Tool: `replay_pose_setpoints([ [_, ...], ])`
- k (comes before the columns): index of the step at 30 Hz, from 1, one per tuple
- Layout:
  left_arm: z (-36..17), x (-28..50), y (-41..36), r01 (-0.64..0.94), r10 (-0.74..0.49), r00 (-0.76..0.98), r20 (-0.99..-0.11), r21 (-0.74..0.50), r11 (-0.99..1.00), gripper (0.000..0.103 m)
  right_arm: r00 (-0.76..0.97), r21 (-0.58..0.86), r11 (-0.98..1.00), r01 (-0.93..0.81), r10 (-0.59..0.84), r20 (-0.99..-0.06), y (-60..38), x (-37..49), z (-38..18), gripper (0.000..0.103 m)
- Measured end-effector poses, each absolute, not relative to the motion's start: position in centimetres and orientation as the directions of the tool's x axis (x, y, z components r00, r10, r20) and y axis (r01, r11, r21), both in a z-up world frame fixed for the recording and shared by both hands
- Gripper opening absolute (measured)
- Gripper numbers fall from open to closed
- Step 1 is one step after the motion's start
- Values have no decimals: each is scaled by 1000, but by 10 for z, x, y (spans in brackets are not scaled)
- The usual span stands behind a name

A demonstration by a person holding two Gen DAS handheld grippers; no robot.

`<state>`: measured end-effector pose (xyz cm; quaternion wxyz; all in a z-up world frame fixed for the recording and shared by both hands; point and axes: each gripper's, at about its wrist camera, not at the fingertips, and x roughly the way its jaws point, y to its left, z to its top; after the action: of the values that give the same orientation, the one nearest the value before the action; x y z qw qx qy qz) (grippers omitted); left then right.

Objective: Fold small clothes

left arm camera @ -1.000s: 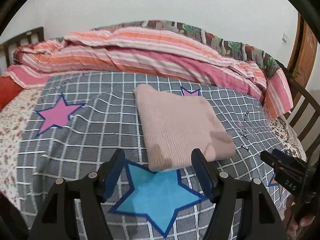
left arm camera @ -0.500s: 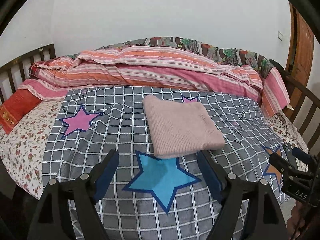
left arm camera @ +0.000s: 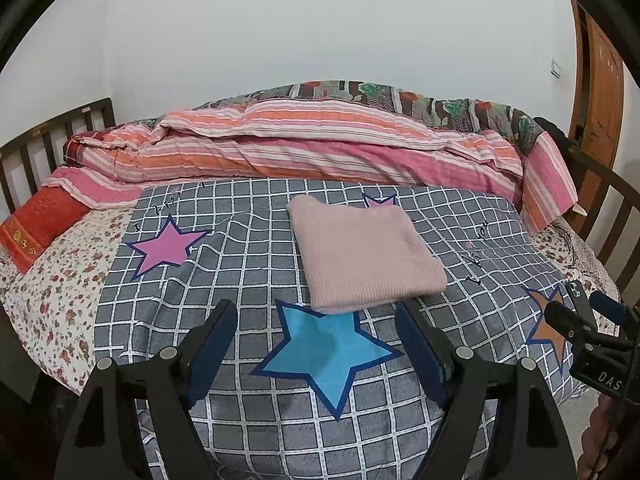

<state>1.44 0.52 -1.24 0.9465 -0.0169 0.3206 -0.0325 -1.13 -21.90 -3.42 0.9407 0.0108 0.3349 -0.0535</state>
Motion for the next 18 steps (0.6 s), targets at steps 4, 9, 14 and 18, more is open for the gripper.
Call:
replay_pose_setpoints([
  [4, -14, 14, 4, 47, -67, 789, -611, -48, 998, 80, 767, -19, 994, 109, -97, -634, -221, -12, -36, 97],
  [9, -15, 13, 6, 43, -66, 789, -611, -52, 998, 80, 769, -10, 994, 111, -93, -632, -222, -13, -37, 97],
  [14, -16, 13, 8, 45, -72, 786, -614, -60, 997, 80, 767, -1, 994, 112, -87, -636, -223, -13, -37, 97],
  [18, -17, 13, 8, 46, -70, 786, -615, -54, 997, 80, 766, -2, 994, 112, -88, -637, -222, -13, -38, 97],
])
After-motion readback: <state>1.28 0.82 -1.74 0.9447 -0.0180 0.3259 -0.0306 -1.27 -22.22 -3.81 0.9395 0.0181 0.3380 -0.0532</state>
